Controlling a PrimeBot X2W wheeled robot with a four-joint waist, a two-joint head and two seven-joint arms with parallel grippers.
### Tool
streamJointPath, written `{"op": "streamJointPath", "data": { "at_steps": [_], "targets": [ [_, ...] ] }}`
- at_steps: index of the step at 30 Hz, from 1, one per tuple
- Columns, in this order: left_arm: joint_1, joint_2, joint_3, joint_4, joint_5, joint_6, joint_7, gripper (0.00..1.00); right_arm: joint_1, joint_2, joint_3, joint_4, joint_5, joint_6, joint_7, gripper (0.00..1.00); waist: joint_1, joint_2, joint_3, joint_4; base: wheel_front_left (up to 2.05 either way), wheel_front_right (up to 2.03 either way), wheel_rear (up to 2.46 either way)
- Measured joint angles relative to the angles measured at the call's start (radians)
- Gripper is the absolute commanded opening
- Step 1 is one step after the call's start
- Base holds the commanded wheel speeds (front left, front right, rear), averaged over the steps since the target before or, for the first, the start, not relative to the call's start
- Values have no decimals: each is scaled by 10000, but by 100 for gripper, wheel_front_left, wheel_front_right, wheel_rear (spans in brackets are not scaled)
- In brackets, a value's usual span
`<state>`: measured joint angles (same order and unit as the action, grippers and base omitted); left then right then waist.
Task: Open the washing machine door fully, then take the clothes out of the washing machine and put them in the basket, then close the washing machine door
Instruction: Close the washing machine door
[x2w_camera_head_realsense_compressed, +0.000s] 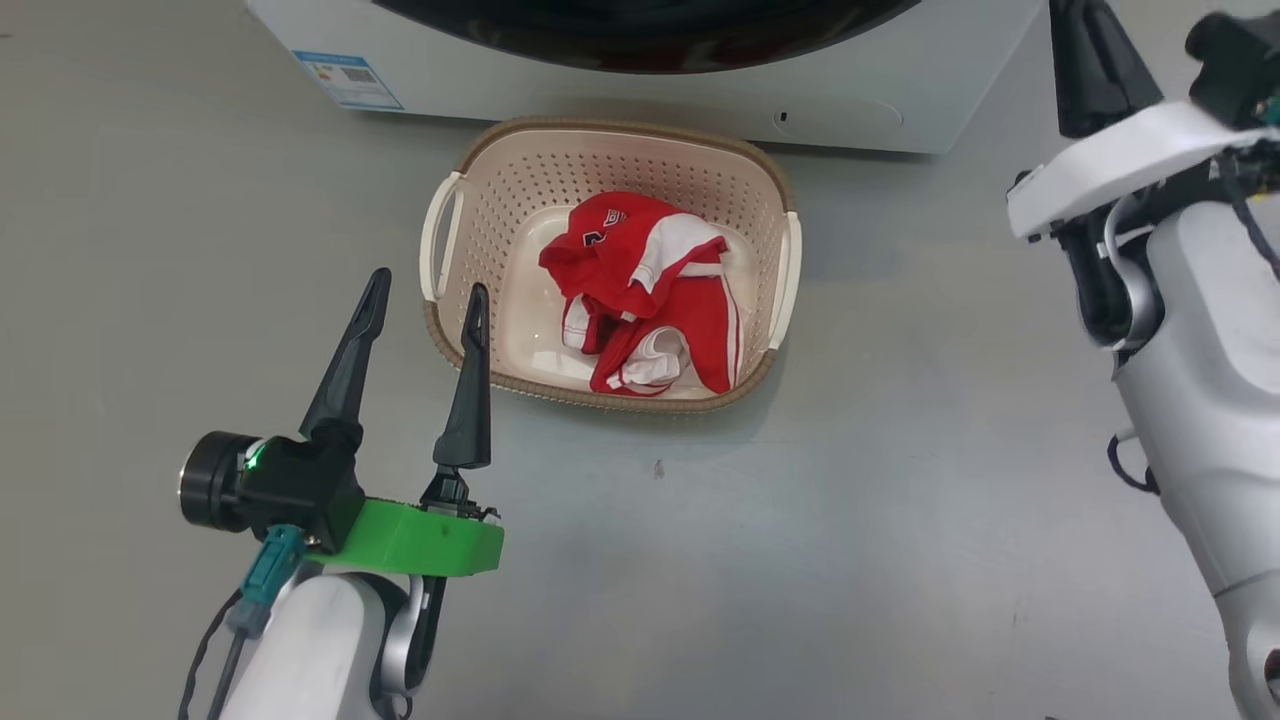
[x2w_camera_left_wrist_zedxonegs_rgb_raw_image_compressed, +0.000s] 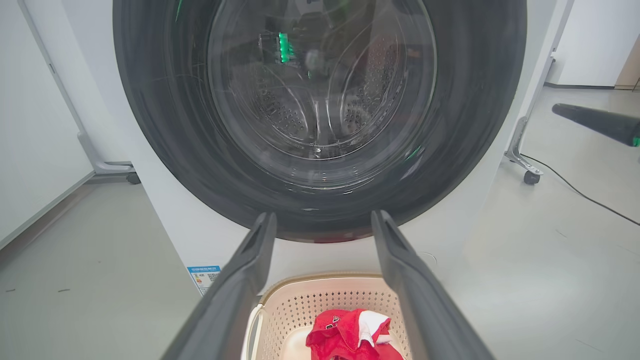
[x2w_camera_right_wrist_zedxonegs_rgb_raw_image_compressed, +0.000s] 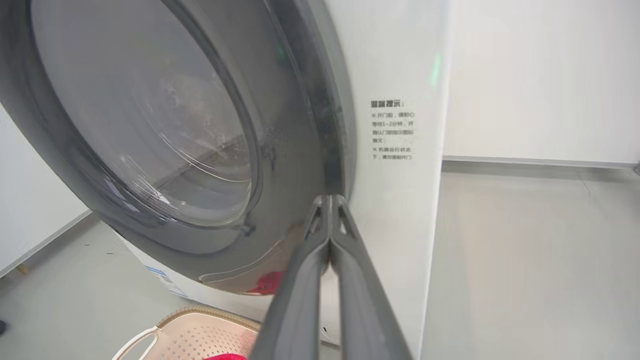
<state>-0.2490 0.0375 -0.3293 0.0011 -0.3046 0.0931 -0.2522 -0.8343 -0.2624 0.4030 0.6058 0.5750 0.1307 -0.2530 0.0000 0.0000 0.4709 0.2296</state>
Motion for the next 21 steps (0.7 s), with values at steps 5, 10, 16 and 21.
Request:
{"op": "streamJointPath", "data": {
  "at_steps": [5, 10, 16, 21],
  "targets": [
    [29, 2, 184, 148, 75, 0, 0, 100, 766, 261, -426, -468, -40, -27, 0, 64, 0, 0, -233, -352, 0, 0, 0],
    [99, 36, 382, 318, 84, 2, 0, 100, 1432, 476, -600, -955, -261, -29, 0, 100, 0, 0, -517, -710, 0, 0, 0],
    [295, 52, 422, 637, 148, 0, 0, 100, 2500, 683, -1103, -1478, -502, -207, 0, 100, 0, 0, -976, -1053, 0, 0, 0],
    [580, 113, 564, 963, 174, 2, 0, 100, 3536, 1120, -1202, -1799, -723, -318, 0, 100, 0, 0, -1410, -1308, 0, 0, 0]
  ]
}}
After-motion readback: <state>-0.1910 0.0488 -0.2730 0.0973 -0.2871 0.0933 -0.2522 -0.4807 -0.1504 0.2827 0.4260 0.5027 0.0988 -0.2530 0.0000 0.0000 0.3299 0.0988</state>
